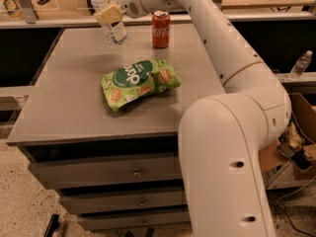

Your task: Knock blue plastic bottle over

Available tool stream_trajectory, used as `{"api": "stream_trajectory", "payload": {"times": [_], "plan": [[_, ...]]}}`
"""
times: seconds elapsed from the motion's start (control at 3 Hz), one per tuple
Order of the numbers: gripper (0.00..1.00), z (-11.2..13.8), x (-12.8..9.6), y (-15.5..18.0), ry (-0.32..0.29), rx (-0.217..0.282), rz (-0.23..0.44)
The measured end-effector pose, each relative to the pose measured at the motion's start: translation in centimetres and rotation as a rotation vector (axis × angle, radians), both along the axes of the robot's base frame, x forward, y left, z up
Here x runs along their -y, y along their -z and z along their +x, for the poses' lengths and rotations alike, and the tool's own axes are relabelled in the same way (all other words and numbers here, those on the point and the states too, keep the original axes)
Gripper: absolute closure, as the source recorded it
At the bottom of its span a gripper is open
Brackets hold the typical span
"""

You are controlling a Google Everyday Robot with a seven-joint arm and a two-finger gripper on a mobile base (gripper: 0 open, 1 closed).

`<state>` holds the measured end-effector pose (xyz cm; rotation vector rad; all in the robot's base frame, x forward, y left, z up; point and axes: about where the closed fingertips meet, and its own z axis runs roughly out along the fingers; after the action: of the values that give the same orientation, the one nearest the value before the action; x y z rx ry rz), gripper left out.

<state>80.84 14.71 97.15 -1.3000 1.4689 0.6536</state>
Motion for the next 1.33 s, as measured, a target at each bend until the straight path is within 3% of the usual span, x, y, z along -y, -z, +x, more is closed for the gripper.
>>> {"api": "stream_trajectory", "payload": {"times": [0.33, 0.67, 1.0, 1.33], "plan": [[1.00, -1.8, 0.3, 0.7, -0.113, 0.079, -0.168], [1.00, -4.0, 0.7, 2.5, -0.236, 0.124, -0.350], [1.00, -6.0, 1.7, 3.6, -0.337, 0.142, -0.484], [1.00, -6.7, 3.1, 3.6, -0.353, 0.158, -0.608]]}}
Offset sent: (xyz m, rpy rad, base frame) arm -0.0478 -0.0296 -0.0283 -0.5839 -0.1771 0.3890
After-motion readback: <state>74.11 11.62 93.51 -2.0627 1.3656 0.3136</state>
